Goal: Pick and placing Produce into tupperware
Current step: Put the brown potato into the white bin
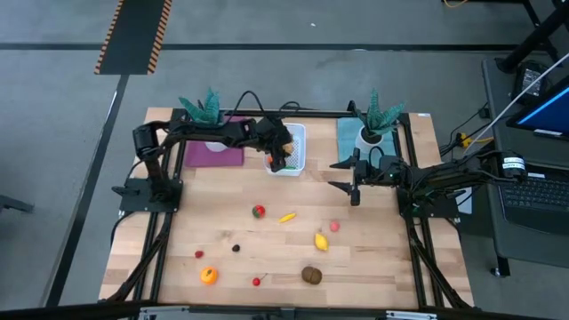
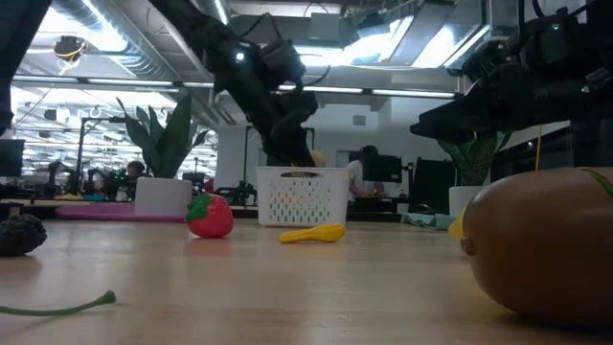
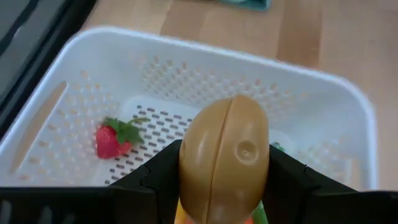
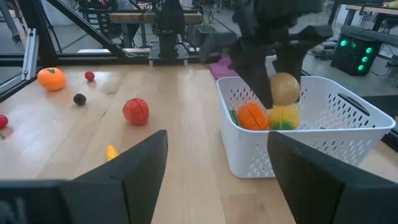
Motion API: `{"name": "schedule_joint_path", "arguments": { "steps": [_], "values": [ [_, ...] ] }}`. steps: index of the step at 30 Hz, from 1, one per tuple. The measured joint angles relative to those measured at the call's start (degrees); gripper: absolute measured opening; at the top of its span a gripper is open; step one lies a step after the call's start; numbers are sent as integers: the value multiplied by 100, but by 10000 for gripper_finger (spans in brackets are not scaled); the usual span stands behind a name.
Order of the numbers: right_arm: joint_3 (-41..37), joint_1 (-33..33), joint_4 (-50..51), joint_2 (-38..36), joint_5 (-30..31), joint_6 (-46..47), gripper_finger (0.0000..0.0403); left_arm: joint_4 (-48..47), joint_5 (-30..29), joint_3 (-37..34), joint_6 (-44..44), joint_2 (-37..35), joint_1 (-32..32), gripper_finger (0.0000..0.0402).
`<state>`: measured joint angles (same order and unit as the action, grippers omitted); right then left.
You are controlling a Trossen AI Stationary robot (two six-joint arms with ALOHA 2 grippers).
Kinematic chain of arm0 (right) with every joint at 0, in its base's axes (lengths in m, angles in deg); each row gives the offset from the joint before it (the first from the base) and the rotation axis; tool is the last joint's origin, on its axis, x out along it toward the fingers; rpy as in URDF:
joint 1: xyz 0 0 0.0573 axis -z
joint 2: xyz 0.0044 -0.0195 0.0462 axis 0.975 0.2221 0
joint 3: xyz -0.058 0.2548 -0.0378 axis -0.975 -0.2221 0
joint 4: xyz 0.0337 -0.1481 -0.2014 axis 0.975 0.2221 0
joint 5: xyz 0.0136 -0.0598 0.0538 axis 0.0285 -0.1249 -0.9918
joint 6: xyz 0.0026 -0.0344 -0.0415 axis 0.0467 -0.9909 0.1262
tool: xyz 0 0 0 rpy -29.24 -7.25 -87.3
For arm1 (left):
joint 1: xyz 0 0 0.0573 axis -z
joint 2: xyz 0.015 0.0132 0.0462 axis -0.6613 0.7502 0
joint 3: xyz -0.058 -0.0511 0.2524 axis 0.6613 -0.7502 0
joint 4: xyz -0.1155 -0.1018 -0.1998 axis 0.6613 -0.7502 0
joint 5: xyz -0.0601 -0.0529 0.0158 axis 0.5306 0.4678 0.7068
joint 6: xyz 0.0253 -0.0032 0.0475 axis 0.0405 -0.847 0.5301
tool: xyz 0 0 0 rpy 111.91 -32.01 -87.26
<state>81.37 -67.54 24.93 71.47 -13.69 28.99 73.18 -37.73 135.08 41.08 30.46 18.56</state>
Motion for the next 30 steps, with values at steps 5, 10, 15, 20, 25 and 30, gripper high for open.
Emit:
{"name": "schedule_joint_path", "arguments": {
  "steps": [5,10,15,20,25,30],
  "values": [
    [0,0,52,0,2,0,278,215,232,1,11,174,-102,165],
    [0,0,62,2,2,-17,278,444,408,28,15,306,-166,165],
    [0,0,75,0,2,-17,278,340,419,280,81,575,-200,165],
    [0,0,97,2,4,-20,278,19,428,768,222,1001,-200,165],
    [0,0,107,1,4,-22,278,-636,428,1257,386,1239,-200,165],
    [0,0,141,2,2,-22,278,-729,408,1333,457,1235,-200,165]
  ]
}}
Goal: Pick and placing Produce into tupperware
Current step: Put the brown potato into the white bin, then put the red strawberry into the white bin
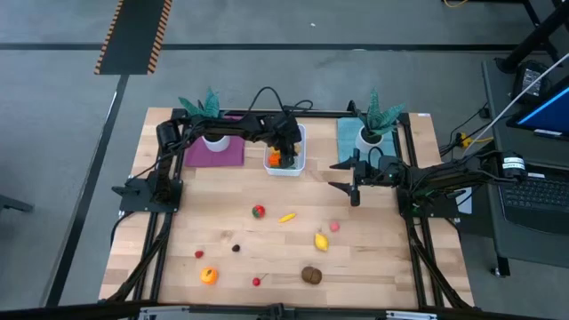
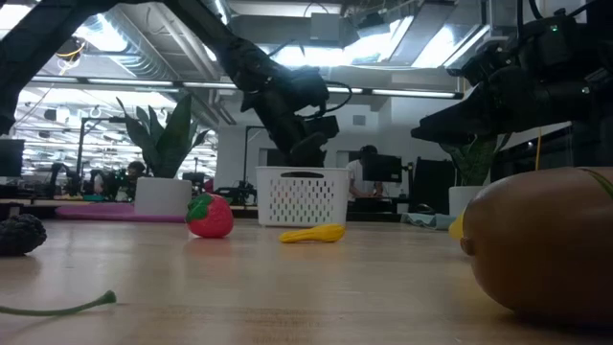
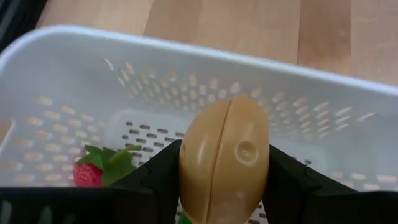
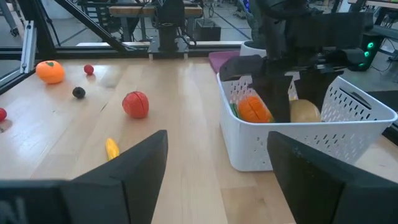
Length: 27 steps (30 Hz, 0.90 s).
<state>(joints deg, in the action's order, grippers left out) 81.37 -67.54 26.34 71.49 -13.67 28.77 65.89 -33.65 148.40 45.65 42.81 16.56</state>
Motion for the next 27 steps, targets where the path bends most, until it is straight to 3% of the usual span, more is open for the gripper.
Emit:
{"name": "schedule_joint_path", "arguments": {
  "steps": [14,27],
  "values": [
    [0,0,9,-2,0,3,278,-255,-22,-2,2,0,0,213],
    [0,1,9,-1,0,0,278,-344,-227,-11,7,-289,14,204]
  ]
}}
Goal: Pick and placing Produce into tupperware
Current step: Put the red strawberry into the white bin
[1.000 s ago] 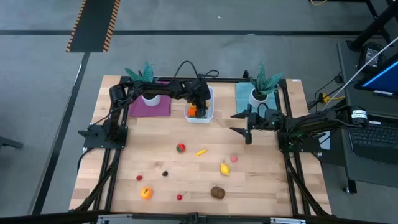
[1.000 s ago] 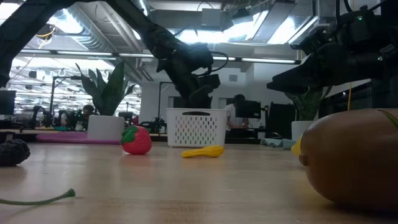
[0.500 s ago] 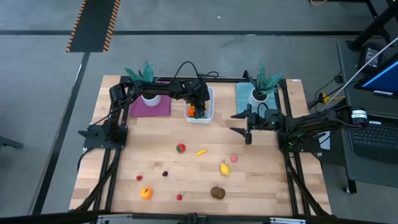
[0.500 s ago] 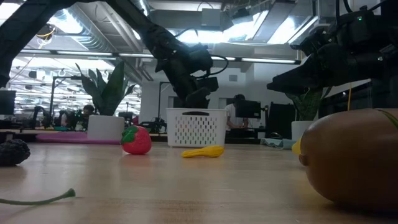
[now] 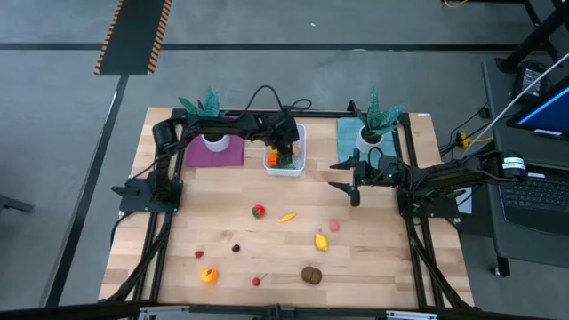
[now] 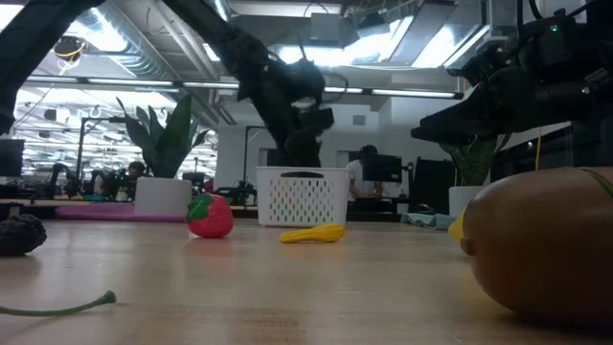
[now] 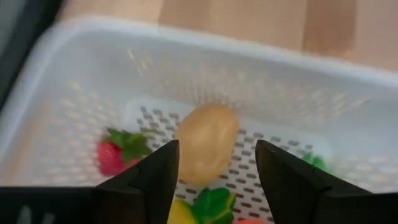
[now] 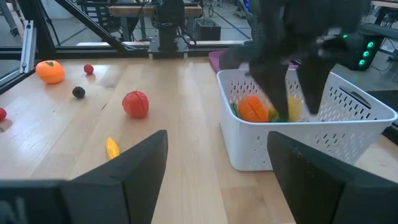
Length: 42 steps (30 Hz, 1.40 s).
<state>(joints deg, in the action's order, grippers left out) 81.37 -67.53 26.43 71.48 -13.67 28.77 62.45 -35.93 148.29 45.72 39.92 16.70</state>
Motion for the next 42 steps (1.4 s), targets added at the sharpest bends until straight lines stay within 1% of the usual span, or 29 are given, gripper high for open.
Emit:
{"name": "schedule_joint_path", "arguments": {
  "steps": [7,11,13,15,20,25,28,33,37,42],
  "values": [
    [0,-1,-1,0,-2,-1,278,-57,2,-26,25,-610,72,207],
    [0,-1,0,-1,-2,-2,278,115,2,-428,49,-984,157,202],
    [0,1,0,-1,-2,-17,278,241,-2,-761,-41,-1254,202,200],
    [0,2,-2,1,-2,-22,278,604,-8,-1123,-172,-1543,266,201],
    [0,2,-12,1,-2,-23,278,1219,-80,-2160,-508,-2512,464,204],
    [0,2,-9,-1,0,-24,278,1673,-536,-3140,-781,-3620,799,199],
    [-1,2,-9,2,-1,-24,278,1946,-656,-3610,-817,-4271,984,198],
    [-2,0,-13,1,0,-17,278,2186,-665,-4286,-956,-5247,1165,198],
    [-2,-1,-44,-1,0,-11,278,2354,-800,-4808,-1109,-5920,1268,198],
    [-2,2,-59,2,2,-4,278,2555,-810,-5433,-1183,-6661,1462,198]
  ]
}}
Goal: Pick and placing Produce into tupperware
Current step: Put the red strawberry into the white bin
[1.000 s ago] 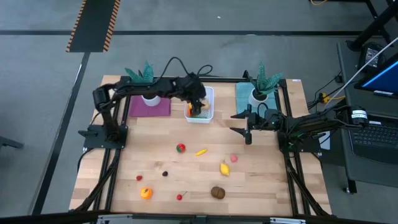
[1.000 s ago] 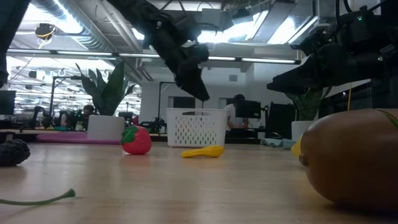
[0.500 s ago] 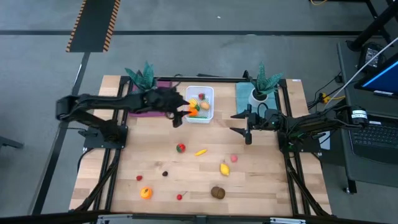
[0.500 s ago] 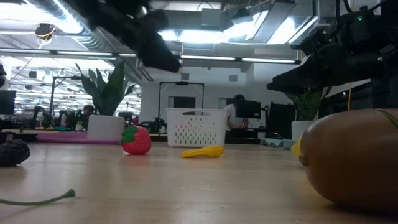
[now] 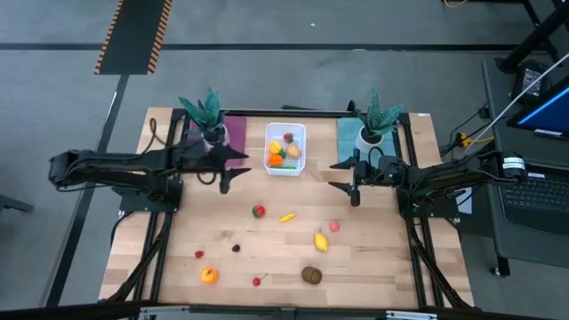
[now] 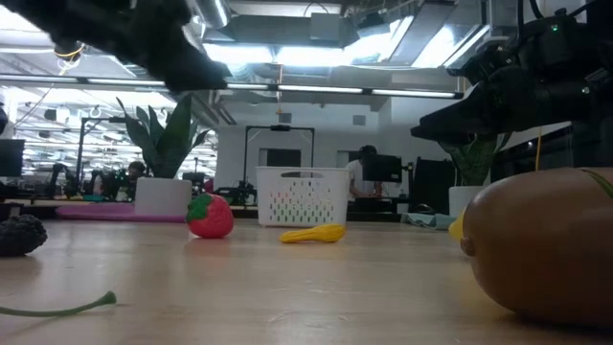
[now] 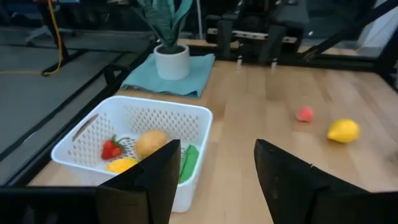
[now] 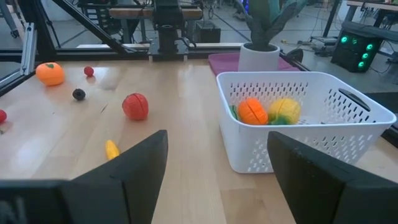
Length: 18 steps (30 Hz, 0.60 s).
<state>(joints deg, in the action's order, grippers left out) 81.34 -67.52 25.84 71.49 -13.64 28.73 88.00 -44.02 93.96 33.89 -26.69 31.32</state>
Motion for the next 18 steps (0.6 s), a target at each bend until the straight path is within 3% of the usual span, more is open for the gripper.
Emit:
{"name": "schedule_joint_path", "arguments": {
  "steps": [12,14,18],
  "values": [
    [0,0,-38,-2,98,-12,278,37,39,-924,-29,-1503,744,198],
    [0,-1,-37,-2,98,-19,278,36,279,-1017,35,-1659,904,198],
    [0,0,-35,0,98,-37,278,-159,1295,-1150,235,-1784,1186,198]
  ]
}}
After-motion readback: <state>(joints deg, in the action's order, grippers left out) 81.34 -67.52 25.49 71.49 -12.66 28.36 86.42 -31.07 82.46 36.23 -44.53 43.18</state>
